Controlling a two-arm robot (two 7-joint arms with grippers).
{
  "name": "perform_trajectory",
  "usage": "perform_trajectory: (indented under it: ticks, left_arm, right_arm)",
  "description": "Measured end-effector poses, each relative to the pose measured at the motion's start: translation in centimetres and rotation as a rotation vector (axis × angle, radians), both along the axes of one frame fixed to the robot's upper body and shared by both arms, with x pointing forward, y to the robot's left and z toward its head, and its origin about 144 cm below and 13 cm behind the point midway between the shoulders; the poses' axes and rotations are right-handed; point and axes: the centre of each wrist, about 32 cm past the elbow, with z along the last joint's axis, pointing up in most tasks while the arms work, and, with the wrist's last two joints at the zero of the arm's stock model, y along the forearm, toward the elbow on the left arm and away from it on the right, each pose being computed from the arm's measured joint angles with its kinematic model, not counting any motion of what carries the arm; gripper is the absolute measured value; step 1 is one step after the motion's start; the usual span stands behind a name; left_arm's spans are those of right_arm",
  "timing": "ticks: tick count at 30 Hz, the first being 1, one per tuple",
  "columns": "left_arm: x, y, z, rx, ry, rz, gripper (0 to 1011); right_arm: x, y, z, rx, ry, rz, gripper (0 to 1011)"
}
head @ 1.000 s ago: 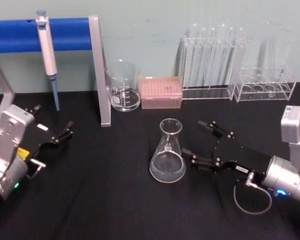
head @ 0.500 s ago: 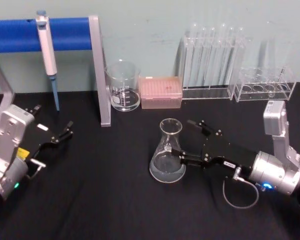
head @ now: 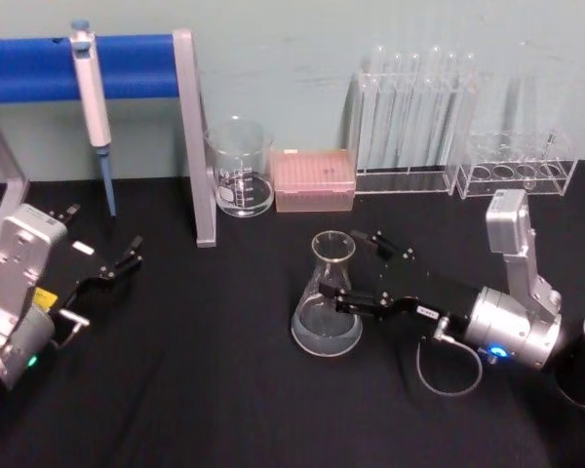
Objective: Grasp the erlenmeyer flask with one hand, shake it three times, then place it back.
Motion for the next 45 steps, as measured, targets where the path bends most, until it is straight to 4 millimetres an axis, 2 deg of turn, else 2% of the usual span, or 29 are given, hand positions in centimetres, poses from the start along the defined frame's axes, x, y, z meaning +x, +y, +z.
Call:
perform_trajectory:
  ticks: [20,45]
  left_arm:
    - [0.0,0.0,0.0,0.000,0.000,0.000,1001]
    - [0.0,0.0,0.0,0.000,0.000,0.000,1001]
  right_arm:
    - [1.1,1.5,-0.3,-0.011,0.021,0.018,1000]
    - [0.9,1.1,-0.1,-0.025,0.023,0.011,1000]
